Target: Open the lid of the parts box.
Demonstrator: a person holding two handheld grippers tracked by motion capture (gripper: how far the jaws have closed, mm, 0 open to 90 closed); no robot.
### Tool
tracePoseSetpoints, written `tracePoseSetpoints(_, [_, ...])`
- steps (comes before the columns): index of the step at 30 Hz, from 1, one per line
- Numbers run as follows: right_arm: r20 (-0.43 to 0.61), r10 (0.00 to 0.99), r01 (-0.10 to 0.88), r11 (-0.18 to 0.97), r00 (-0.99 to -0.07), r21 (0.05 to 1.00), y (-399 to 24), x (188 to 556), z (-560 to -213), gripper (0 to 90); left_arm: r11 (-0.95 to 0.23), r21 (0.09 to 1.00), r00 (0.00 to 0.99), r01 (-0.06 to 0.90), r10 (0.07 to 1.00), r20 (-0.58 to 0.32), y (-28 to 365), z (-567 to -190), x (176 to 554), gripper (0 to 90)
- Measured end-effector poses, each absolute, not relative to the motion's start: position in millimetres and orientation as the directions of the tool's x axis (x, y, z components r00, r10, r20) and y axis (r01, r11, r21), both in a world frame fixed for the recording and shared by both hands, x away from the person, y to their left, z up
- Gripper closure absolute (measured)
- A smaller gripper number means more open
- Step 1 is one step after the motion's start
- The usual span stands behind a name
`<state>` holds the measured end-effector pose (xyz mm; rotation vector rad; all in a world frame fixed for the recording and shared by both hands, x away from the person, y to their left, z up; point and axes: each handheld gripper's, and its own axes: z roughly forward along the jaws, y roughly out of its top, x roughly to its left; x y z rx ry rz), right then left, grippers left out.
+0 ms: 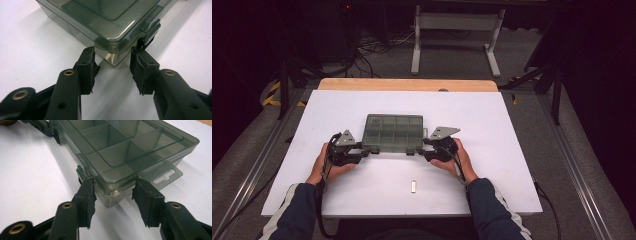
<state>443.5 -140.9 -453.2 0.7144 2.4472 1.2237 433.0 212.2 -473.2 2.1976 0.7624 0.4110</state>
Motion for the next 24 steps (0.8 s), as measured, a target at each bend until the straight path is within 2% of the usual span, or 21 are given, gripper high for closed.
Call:
tracePoseSetpoints(6, [-0.055, 0.561, 0.29, 0.507, -0.826, 0.812, -141, 443, -454, 53.3, -0.549, 0.745, 0.781, 0.38, 0.622, 0.06, 223, -473, 429, 57.0])
tracePoseSetpoints(8, [-0.056, 0.56, 0.289, 0.507, -0.826, 0.812, -142, 442, -454, 54.0, -0.554, 0.747, 0.775, 0.367, 0.627, 0.084, 230, -472, 429, 59.4])
tracePoseSetpoints(14, [-0.064, 0.565, 0.285, 0.507, -0.823, 0.814, -142, 441, -453, 58.2, -0.511, 0.786, 0.764, 0.349, 0.641, 0.077, 241, -467, 426, 69.1])
tracePoseSetpoints(17, [-0.065, 0.561, 0.281, 0.507, -0.825, 0.815, -142, 440, -453, 59.7, -0.52, 0.8, 0.78, 0.3, 0.616, 0.108, 237, -463, 423, 73.5])
tracePoseSetpoints(24, [-0.071, 0.557, 0.275, 0.512, -0.827, 0.814, -142, 439, -452, 60.9, -0.514, 0.809, 0.788, 0.286, 0.607, 0.107, 237, -461, 422, 73.7])
